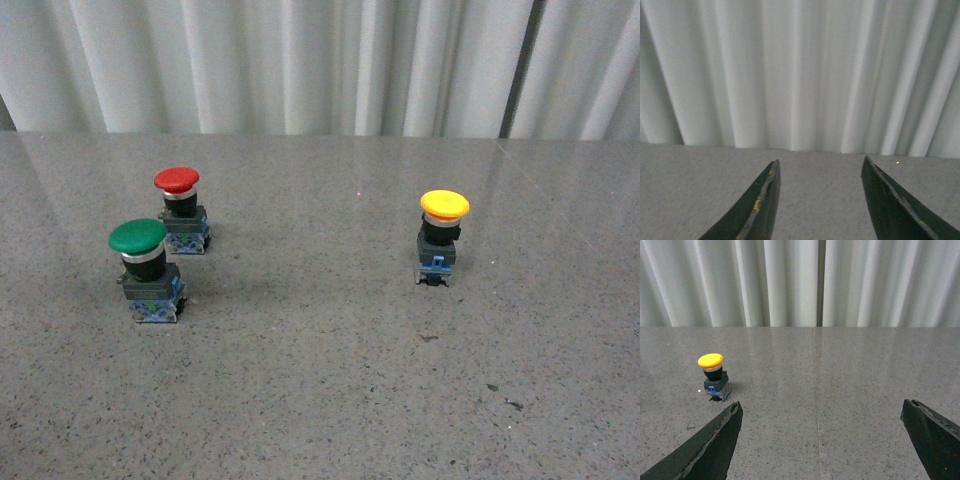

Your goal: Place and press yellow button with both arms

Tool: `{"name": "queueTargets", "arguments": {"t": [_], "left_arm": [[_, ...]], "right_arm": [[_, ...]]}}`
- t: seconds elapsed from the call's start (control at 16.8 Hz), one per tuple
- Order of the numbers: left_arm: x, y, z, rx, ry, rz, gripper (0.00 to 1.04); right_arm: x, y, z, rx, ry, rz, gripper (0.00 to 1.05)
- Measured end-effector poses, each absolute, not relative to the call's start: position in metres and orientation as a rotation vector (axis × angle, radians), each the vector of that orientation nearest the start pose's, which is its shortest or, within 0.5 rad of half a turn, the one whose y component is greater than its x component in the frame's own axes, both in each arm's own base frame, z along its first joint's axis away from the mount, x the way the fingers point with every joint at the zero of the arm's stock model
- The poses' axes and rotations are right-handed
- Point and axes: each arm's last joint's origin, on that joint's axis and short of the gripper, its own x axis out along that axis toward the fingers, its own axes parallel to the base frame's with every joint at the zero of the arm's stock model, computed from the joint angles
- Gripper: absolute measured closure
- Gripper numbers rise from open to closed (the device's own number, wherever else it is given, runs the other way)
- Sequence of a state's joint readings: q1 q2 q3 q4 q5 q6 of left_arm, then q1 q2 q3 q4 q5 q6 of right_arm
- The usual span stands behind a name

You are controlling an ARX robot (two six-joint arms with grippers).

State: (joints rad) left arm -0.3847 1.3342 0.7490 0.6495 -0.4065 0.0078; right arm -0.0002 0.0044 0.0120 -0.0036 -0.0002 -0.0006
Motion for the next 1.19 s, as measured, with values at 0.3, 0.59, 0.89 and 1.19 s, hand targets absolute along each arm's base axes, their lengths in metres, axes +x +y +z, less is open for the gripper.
{"name": "queueTargets", "arguments": {"t": [0.3, 0.59, 0.89, 1.19], "left_arm": [[0.215, -0.047, 0.220, 0.005, 0.005, 0.001, 1.01], [0.178, -0.022, 0.194, 0.006, 0.013, -0.002, 1.01], [0.142, 0.000, 0.176, 0.002, 0.008, 0.005, 1.01], [0.133, 0.000, 0.168, 0.002, 0.002, -0.003, 1.01]], "right_arm": [[0.097, 0.000, 0.167, 0.000, -0.004, 0.000, 0.07], [0.097, 0.000, 0.167, -0.001, -0.004, 0.000, 0.07], [0.097, 0.000, 0.167, -0.001, -0.004, 0.000, 0.07], [0.097, 0.000, 0.167, -0.001, -0.004, 0.000, 0.07]]}}
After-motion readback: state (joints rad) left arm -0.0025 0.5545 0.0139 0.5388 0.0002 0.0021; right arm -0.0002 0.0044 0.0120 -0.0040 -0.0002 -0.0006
